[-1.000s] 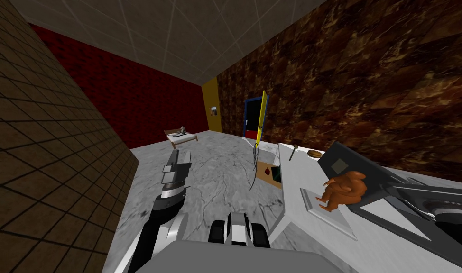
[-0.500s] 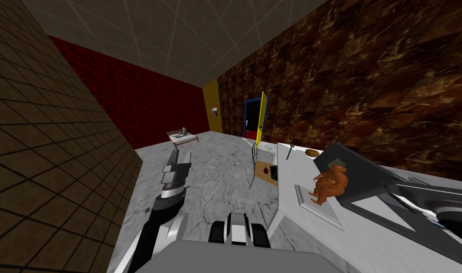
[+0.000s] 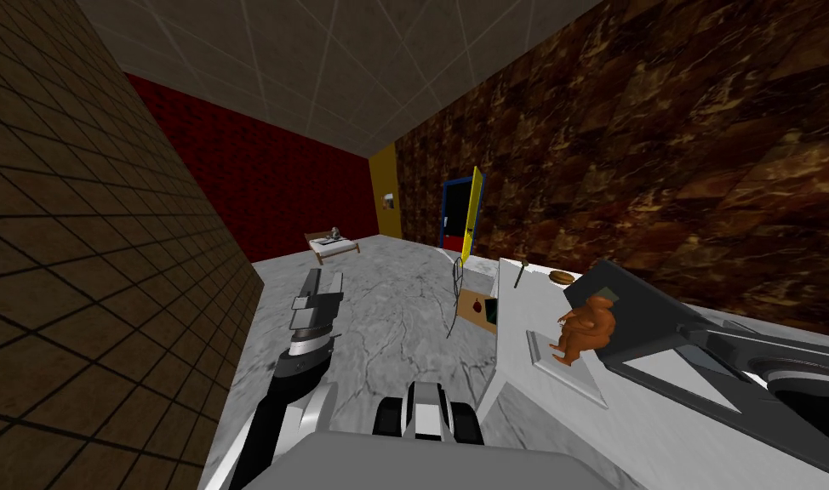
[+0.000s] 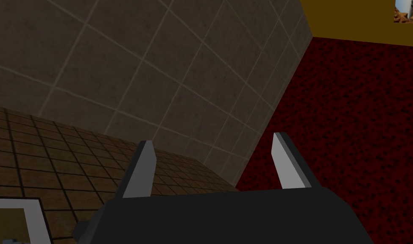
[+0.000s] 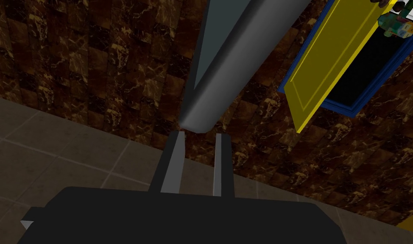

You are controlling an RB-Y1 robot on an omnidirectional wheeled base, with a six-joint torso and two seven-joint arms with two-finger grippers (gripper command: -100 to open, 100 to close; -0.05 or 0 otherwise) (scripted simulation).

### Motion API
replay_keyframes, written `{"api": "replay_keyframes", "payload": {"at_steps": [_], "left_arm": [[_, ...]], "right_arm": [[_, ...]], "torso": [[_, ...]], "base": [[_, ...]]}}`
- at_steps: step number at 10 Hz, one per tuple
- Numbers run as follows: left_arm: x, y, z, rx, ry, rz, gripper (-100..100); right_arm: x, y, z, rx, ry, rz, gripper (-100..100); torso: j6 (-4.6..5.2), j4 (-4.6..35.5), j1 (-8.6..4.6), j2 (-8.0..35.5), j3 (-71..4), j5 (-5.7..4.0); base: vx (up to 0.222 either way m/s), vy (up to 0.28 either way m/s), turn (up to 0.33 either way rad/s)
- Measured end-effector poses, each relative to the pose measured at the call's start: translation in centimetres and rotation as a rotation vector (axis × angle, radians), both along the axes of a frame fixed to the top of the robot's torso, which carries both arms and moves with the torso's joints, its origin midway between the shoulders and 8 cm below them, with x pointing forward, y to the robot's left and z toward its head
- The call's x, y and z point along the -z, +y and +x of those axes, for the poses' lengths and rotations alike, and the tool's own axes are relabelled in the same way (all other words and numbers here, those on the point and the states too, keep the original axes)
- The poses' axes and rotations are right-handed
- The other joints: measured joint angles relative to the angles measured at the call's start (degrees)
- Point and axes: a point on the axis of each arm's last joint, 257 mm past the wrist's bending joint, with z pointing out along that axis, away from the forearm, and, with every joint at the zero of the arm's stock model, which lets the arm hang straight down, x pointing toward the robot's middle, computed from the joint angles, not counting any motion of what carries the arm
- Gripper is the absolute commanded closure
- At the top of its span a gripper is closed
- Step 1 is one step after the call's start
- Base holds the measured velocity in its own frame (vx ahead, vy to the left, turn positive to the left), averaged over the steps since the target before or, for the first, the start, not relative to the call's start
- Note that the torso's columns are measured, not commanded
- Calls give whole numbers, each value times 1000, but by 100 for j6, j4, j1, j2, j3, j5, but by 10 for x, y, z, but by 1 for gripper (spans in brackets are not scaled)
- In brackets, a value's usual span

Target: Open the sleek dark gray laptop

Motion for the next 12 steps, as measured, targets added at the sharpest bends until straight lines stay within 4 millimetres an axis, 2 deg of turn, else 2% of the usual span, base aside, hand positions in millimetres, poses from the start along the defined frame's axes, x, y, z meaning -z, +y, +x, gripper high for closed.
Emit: {"api": "replay_keyframes", "payload": {"at_steps": [4,7,8,10,12], "left_arm": [[0,0,0,0,0,0,0],[0,0,0,0,0,0,0],[0,0,0,0,0,0,0],[0,0,0,0,0,0,0],[0,0,0,0,0,0,0]], "right_arm": [[4,2,3,-2,-23,29,100],[22,2,10,-10,-82,113,100],[29,1,10,-9,-100,149,100],[37,2,7,1,-124,189,100],[51,3,9,1,-162,245,100]], "torso": [[8,6,-16,28,20,-9],[28,7,-63,36,24,-23],[15,11,-53,26,16,-6],[-18,15,56,-2,-9,52],[-22,22,71,7,-7,70]], "base": [[-35,-29,-17],[-98,-139,-90],[-75,-159,-24],[-48,-76,-77],[-38,-64,-34]]}}
